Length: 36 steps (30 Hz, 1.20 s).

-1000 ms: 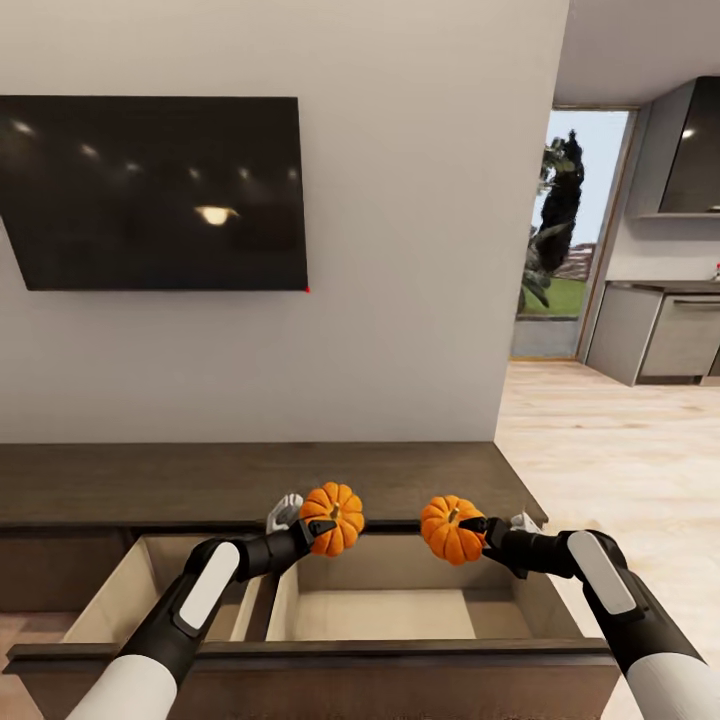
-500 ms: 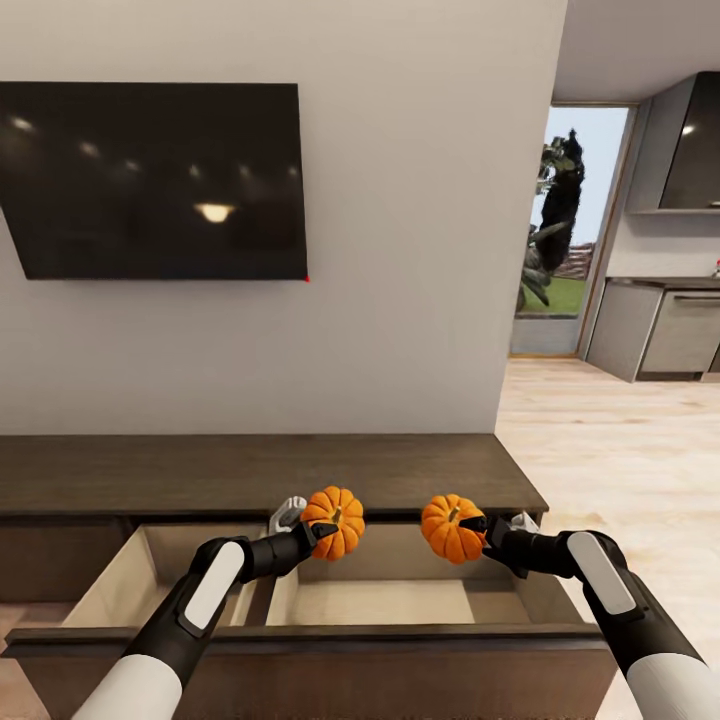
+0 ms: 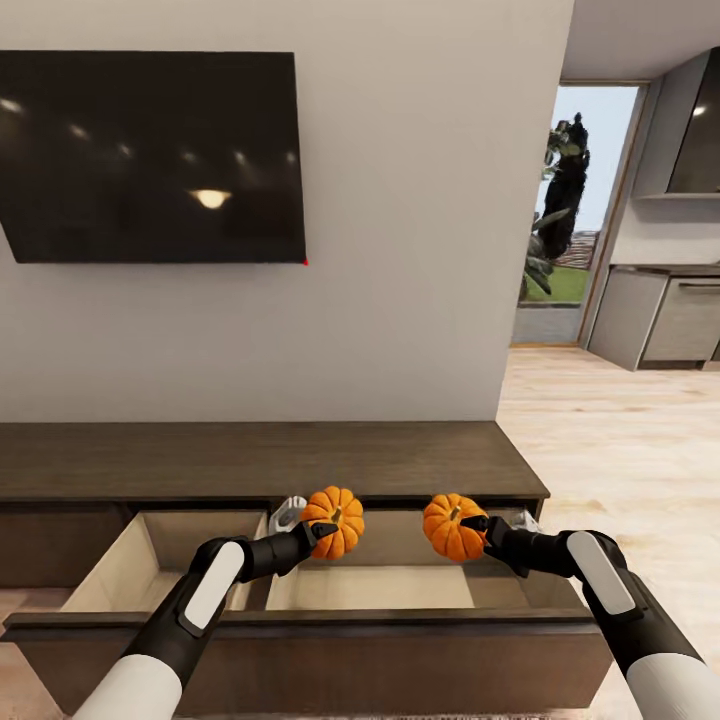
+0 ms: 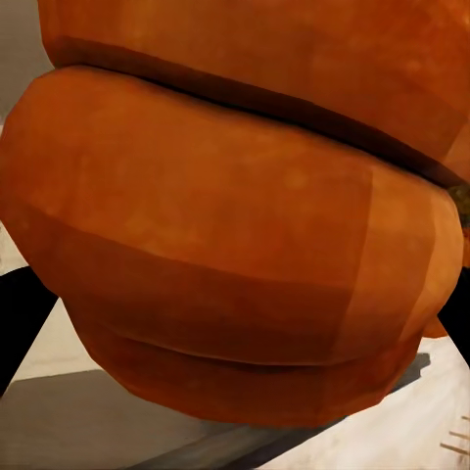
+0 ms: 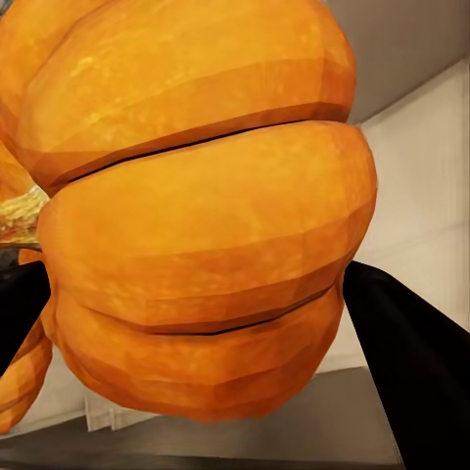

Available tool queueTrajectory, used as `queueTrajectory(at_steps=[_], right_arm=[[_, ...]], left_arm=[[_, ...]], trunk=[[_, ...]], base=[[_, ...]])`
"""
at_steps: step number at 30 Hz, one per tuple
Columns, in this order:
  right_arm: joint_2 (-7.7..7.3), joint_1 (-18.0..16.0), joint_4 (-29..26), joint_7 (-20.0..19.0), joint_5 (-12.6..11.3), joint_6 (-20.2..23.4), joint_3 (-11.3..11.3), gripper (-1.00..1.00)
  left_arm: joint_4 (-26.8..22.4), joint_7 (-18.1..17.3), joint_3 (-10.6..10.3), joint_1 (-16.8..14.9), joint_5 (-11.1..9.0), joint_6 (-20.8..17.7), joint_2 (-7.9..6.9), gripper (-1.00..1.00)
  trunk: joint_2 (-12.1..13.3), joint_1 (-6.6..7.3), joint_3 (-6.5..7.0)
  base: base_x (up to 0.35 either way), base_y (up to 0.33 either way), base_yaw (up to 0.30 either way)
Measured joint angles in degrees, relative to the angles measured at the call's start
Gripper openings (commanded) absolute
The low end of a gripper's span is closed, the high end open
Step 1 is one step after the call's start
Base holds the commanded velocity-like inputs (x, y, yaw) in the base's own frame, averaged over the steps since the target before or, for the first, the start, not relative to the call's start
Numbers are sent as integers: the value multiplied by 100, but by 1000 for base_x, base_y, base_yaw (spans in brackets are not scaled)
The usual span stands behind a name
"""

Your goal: Place each of the two pumpkins and all three candles from the living room inside a cabinet in the living room (use any cabinet), then make sure every cabinet is closed, and position the cauldron so it is next to a table in the living room.

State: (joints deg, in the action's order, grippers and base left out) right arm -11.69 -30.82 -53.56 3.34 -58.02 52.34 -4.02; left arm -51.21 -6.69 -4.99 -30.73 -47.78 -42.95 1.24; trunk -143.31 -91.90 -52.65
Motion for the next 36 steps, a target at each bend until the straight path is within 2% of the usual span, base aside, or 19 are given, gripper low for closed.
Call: queueTrajectory(at_steps=[5,16,25,36], right_arm=[[0,0,0,4,-1,7,5,-100],[0,0,0,10,172,18,5,-100],[0,-1,0,4,169,15,5,-100],[1,-2,-1,2,157,18,4,-100]], left_arm=[[-7,-2,-1,0,-4,0,3,-100],[-45,-2,-8,0,-2,0,43,-100],[-116,-11,-8,-1,-15,0,43,-100],[-124,-7,-22,0,-9,-7,41,-100]], trunk=[[-7,-13,-111],[-22,-41,-355],[-22,-40,-355],[-22,-41,-355]], base=[[0,0,0],[0,0,0],[22,-11,0],[108,-137,0]])
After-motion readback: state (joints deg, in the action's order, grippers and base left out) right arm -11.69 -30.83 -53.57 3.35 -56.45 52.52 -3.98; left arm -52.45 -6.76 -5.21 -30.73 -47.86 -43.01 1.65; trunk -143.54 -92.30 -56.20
